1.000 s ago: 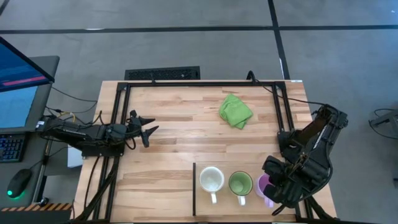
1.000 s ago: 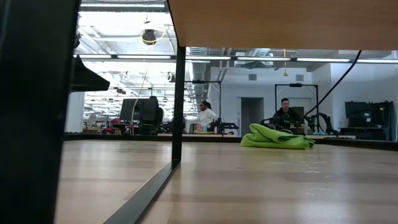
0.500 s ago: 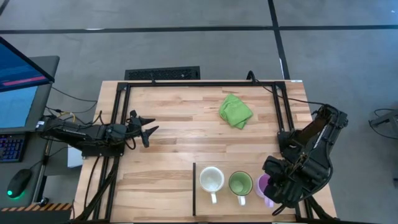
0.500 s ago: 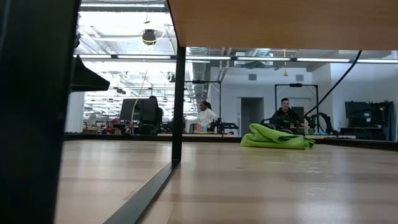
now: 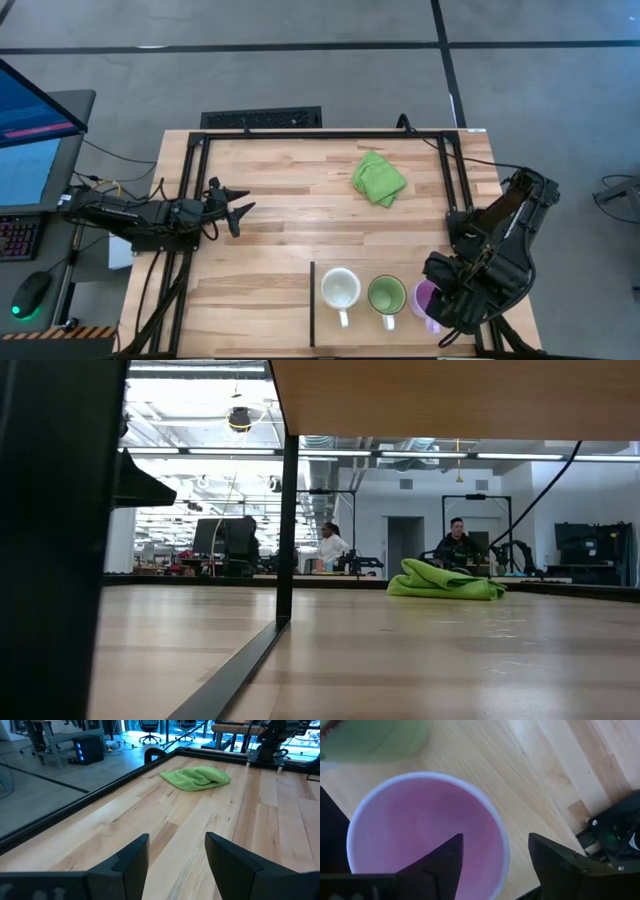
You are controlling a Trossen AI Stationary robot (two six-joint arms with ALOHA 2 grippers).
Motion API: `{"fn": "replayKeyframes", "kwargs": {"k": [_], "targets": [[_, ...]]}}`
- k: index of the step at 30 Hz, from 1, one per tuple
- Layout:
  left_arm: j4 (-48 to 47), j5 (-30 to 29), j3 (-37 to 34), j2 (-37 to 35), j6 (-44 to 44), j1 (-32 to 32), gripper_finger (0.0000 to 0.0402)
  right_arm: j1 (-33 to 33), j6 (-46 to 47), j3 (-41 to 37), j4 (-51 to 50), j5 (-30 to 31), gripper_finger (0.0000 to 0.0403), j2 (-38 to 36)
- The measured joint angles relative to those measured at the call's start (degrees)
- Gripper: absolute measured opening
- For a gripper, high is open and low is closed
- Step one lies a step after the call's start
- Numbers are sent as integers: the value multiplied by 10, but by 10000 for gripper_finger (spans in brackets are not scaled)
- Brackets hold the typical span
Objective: Stack small to large cups/mugs on shelf
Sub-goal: Return to Home Position
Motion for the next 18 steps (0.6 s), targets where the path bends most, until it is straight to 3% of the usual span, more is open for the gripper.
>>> {"fn": "replayKeyframes", "kwargs": {"k": [18], "targets": [[0,13,0,0,0,0,185,-1,-32,1,0,-18,225,-15]]}}
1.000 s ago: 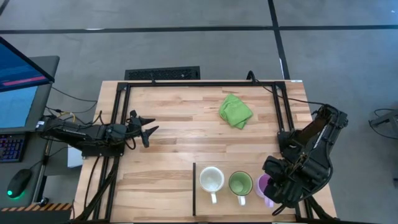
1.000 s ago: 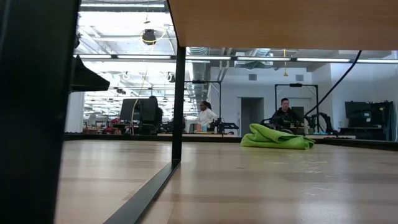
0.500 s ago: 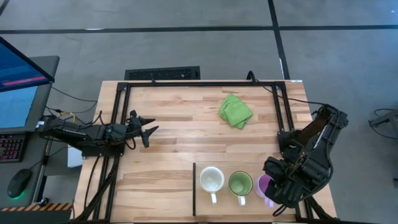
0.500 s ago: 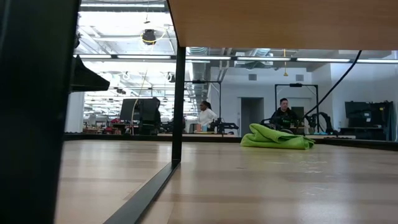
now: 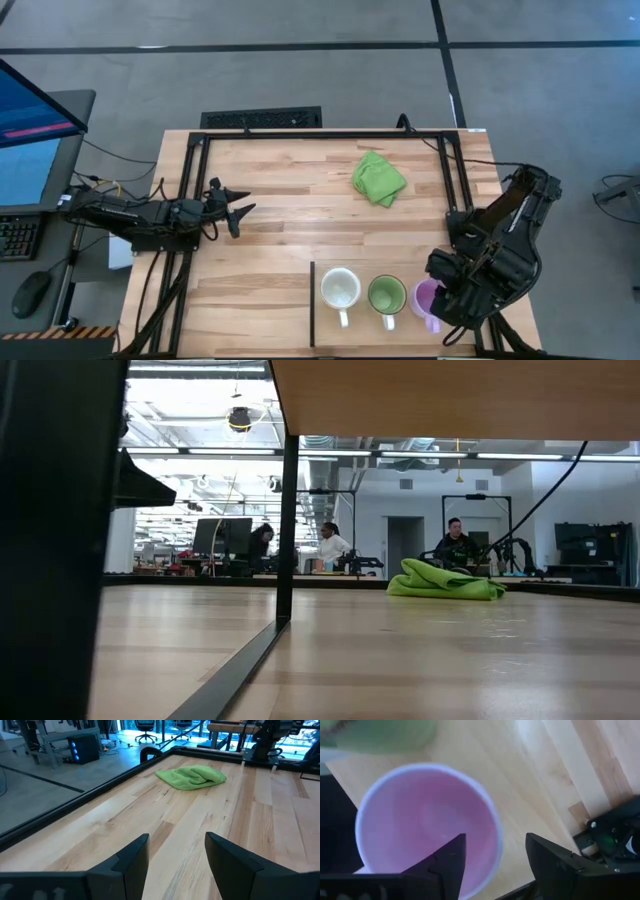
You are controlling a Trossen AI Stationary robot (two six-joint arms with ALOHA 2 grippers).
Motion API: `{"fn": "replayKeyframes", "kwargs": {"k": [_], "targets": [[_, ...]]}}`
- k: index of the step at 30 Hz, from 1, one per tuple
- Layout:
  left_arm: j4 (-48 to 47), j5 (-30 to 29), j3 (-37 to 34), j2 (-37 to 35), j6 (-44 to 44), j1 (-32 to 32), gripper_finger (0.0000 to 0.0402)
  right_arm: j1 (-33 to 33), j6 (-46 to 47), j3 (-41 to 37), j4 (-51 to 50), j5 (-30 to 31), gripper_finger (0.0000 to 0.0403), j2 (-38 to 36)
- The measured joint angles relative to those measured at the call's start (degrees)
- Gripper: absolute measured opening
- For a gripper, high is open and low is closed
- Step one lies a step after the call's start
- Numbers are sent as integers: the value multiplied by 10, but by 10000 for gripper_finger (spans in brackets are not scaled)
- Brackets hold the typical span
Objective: Stack small to large cups/mugs on shelf
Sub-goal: Return to Home Position
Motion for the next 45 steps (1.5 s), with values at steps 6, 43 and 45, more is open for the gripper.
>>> {"fn": "replayKeyframes", "kwargs": {"k": [6,43,45], "targets": [[0,0,0,0,0,0,185,-8,0,0,0,13,225,-16],[9,0,-1,0,0,0,185,-67,-530,-1,0,679,225,-237],[9,-2,-1,0,0,0,185,-95,-561,-1,0,695,225,-255]]}}
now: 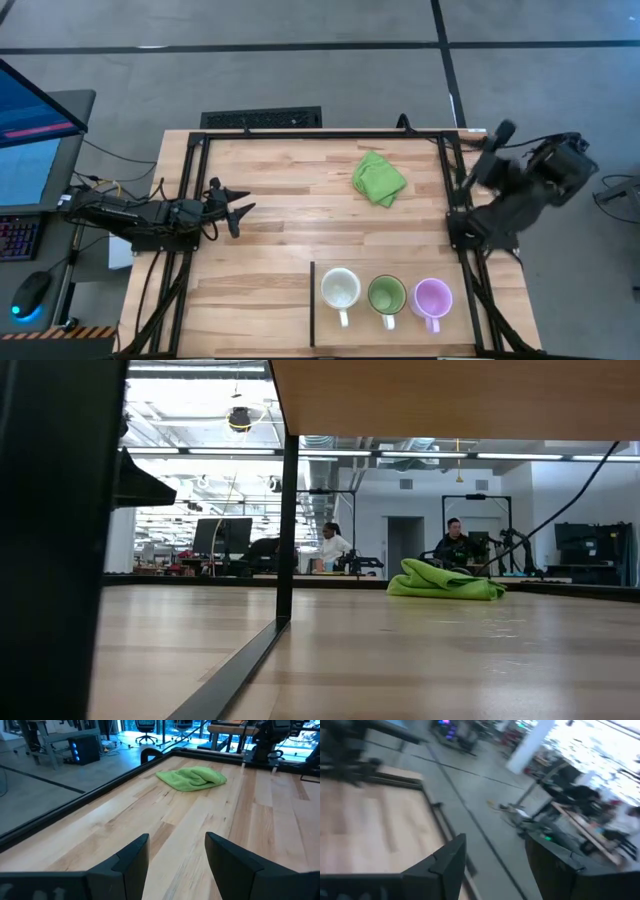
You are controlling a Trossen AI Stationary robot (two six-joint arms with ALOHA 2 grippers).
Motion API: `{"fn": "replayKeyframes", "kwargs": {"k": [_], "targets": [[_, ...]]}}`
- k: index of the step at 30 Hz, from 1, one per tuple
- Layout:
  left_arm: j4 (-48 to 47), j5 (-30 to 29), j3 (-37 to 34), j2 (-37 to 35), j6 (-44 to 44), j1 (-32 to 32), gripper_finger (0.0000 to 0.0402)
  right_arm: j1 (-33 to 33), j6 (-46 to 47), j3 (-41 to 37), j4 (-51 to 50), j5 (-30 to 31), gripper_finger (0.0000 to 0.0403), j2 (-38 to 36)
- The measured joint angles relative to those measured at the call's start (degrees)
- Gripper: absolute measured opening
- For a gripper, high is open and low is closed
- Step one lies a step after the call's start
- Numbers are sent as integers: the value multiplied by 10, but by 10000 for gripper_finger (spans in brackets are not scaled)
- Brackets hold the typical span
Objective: Stack small to large cups/mugs on shelf
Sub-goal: Return to Home Position
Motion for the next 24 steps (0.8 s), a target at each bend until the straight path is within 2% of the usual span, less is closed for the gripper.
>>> {"fn": "replayKeyframes", "kwargs": {"k": [6,10,17,24], "targets": [[2,-5,0,0,20,0,185,-97,-24,-1,0,20,225,-85],[3,-5,0,0,30,0,185,-147,-25,-26,0,61,225,-147],[4,-7,0,0,33,0,185,-192,-7,-159,4,128,225,-240],[15,-11,0,0,123,0,185,-213,114,-260,5,141,225,-301]]}}
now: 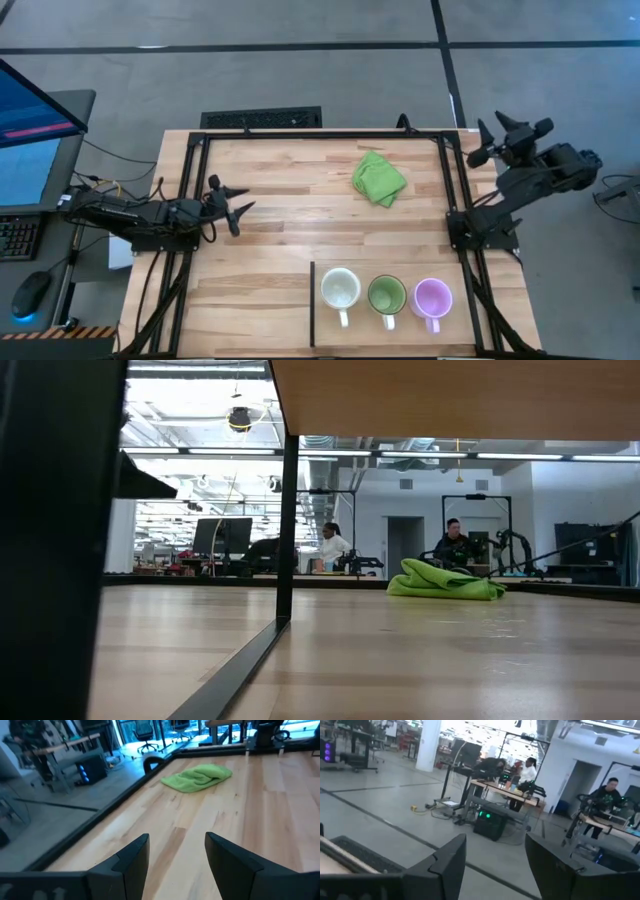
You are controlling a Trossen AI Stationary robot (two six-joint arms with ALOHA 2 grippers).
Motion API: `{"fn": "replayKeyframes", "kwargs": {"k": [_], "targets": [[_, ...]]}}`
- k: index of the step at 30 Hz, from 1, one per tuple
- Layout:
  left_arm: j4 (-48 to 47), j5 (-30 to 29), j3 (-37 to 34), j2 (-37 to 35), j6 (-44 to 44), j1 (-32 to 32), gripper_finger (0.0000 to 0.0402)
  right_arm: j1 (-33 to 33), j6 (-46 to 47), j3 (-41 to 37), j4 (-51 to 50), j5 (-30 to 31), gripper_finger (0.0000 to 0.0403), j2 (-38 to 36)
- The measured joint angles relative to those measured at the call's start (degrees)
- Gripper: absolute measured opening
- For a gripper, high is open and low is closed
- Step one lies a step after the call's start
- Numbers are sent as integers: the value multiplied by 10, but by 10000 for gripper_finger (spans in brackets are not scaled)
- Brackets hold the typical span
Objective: Stack small to large cups/mugs on shelf
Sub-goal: Return to Home Position
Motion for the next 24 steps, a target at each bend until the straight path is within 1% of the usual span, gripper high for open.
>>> {"fn": "replayKeyframes", "kwargs": {"k": [5,11,19,22,24], "targets": [[26,-9,0,0,21,0,185,3,41,-58,1,-1,225,-22],[31,-8,1,0,16,0,185,2,93,-100,-2,-1,225,-32],[30,-8,1,0,16,0,185,3,124,-136,-3,-1,225,-46],[30,-8,1,0,19,0,185,19,124,-142,-4,-1,225,-51],[31,-6,1,0,19,0,185,43,124,-143,-5,-1,225,-51]]}}
